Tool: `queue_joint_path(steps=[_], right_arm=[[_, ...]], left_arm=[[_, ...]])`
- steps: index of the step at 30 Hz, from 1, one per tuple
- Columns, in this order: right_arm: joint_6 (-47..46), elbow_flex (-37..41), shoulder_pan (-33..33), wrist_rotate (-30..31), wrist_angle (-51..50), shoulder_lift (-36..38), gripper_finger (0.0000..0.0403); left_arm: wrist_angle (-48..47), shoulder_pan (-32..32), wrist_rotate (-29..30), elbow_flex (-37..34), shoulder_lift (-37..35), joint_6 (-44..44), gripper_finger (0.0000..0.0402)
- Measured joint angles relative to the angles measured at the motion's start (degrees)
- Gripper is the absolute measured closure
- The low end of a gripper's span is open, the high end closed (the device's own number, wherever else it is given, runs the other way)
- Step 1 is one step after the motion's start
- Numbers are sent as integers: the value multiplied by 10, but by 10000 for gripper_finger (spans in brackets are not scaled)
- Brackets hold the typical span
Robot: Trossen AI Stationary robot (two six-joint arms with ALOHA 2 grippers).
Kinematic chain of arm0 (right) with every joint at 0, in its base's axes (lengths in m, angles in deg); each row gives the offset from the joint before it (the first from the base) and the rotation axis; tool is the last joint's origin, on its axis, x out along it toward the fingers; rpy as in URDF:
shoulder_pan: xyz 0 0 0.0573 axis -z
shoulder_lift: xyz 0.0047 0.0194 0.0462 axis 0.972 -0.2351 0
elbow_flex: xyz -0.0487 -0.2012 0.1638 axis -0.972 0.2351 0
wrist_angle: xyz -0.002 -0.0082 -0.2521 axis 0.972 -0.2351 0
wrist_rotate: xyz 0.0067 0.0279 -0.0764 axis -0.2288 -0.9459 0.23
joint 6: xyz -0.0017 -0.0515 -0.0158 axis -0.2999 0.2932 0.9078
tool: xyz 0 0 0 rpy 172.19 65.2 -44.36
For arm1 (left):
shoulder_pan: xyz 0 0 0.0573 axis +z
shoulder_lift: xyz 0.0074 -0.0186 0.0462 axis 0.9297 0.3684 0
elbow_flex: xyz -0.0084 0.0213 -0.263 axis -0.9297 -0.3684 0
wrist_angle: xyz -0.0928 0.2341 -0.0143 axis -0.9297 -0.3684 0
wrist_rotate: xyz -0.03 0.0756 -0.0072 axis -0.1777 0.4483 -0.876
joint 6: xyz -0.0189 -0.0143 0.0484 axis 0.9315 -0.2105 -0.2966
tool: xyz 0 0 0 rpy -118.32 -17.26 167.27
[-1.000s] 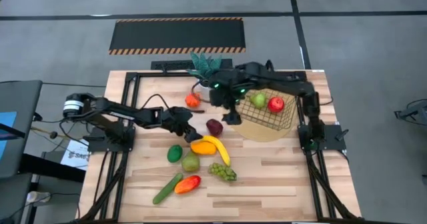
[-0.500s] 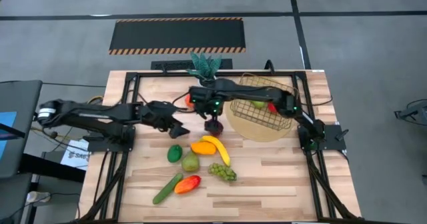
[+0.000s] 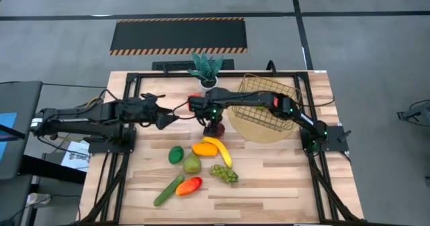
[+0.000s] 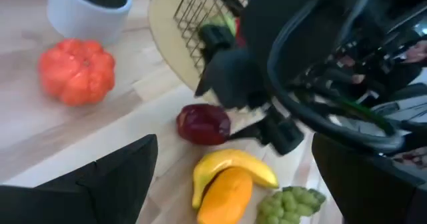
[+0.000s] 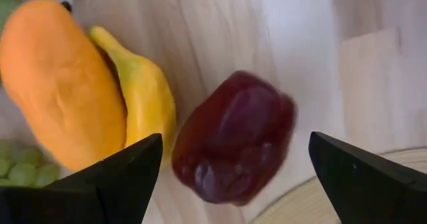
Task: Build produce basket
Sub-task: Put the dark red apple into the wire basket
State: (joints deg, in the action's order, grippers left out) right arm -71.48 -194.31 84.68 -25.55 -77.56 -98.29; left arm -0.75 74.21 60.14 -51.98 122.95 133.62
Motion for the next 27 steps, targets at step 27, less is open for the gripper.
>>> queue_joint_path(steps=[27], right_arm=[[15, 101, 7, -2, 38, 132, 103]], left_arm=[[8, 0, 17, 0, -6, 9, 18]])
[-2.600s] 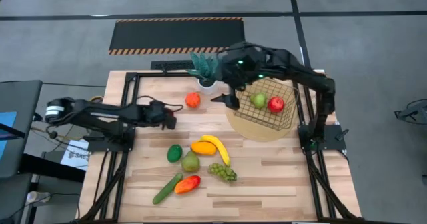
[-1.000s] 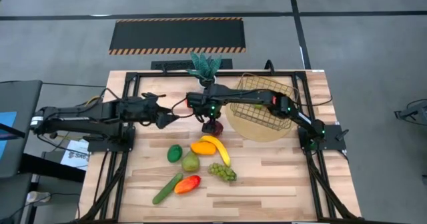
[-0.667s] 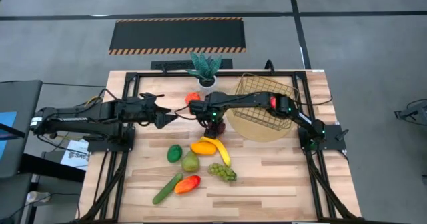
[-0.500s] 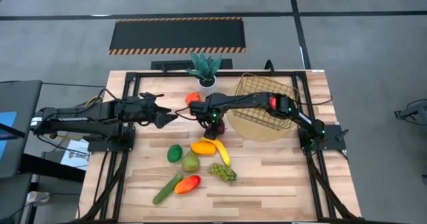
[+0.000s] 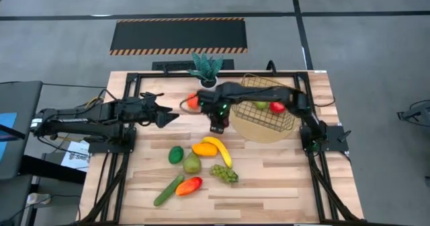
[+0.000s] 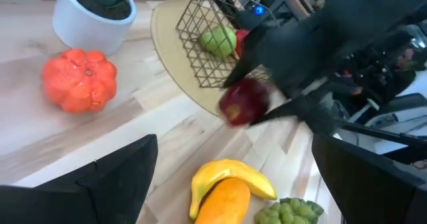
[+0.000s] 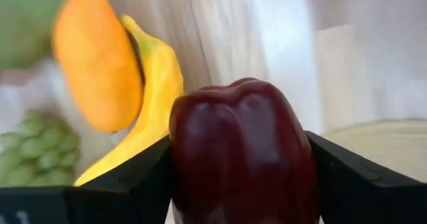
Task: Build produce basket
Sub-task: Put the dark red apple into the wire basket
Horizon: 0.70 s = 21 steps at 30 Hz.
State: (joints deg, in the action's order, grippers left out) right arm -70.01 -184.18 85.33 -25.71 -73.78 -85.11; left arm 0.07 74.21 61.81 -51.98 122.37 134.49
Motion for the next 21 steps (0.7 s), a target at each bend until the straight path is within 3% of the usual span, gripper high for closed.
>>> queue_joint_path(steps=[5, 14, 17, 21], right_arm=[[8, 0, 19, 7, -11, 77, 98], [8, 24, 61, 83, -121, 193, 97], [-12, 120, 75, 89, -108, 258, 97], [-48, 329, 81, 92, -26, 388, 97]], left_arm=[[0, 0, 15, 0, -4, 0, 18], [-1, 0, 16, 0, -4, 8, 18], [-3, 0, 17, 0, -4, 8, 18], [-3, 0, 23, 0, -4, 4, 18]])
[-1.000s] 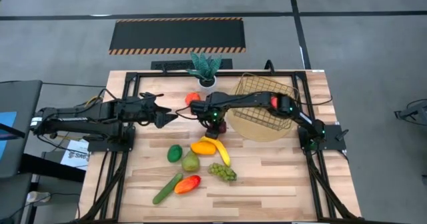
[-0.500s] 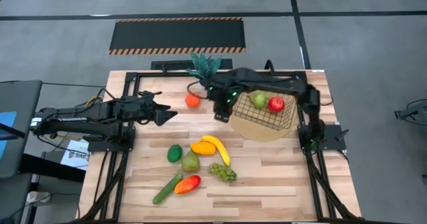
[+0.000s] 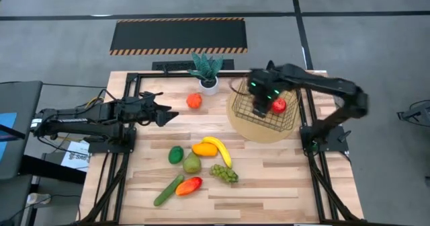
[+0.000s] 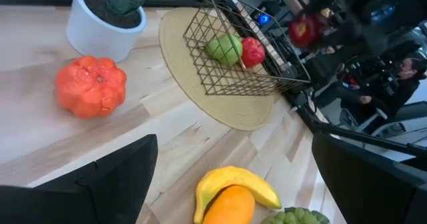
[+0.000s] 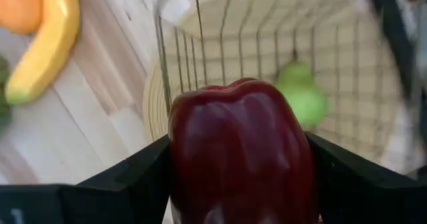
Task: Build produce basket
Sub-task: Put the dark red apple into the wire basket
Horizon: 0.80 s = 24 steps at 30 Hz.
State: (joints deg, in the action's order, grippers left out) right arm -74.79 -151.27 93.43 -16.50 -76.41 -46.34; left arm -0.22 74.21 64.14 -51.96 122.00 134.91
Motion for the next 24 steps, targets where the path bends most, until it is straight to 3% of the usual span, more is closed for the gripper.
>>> queue_joint_path(steps=[5, 10, 20, 24], right_arm=[[-44, 213, -13, -16, 115, 116, 97], [-67, 334, -13, -15, 165, 165, 97], [-44, 385, 37, -17, 170, 169, 96], [-30, 385, 54, -47, 173, 169, 83]], left_arm=[[0, 0, 26, 0, 0, 0, 18], [0, 0, 44, 0, 0, 1, 18], [0, 0, 53, 0, 2, 16, 18], [0, 0, 53, 0, 3, 19, 18]])
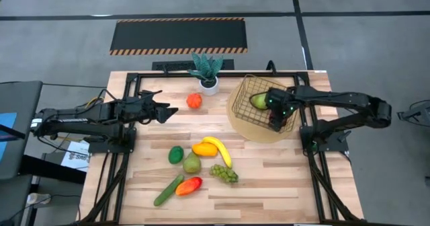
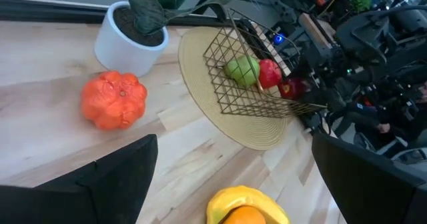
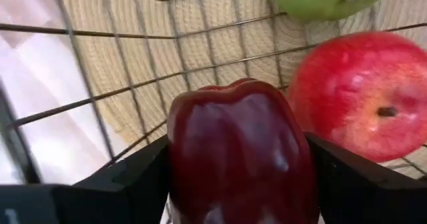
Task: Build produce basket
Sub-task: Put the dark red apple into the wire basket, then put the orange pumpkin into the wire basket
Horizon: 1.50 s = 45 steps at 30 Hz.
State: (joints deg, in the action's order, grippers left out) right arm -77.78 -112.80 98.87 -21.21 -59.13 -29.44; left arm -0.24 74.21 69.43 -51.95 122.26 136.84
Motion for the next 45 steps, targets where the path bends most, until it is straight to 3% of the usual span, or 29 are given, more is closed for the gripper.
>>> queue_joint_path(steps=[7, 12, 20, 29, 36, 41, 45], right_arm=[[2, 0, 13, -3, 1, 0, 20], [2, -33, 13, -13, -11, 0, 6], [2, -146, 13, -14, -29, 0, 15], [2, -203, 12, -14, -27, 0, 15], [2, -203, 12, -14, -28, 0, 17], [-3, -203, 6, -14, -28, 0, 17], [-3, -203, -8, -15, -28, 0, 18]], left_arm=[[-2, 0, 0, 0, 4, 2, 18], [0, 12, 12, 0, 41, -4, 18], [105, 76, 26, 1, 213, -117, 17], [239, 130, -26, 11, 411, -227, 6], [234, 169, -51, 104, 512, -344, 5], [193, 200, -59, 141, 580, -339, 5], [180, 211, -102, 146, 596, -312, 5]])
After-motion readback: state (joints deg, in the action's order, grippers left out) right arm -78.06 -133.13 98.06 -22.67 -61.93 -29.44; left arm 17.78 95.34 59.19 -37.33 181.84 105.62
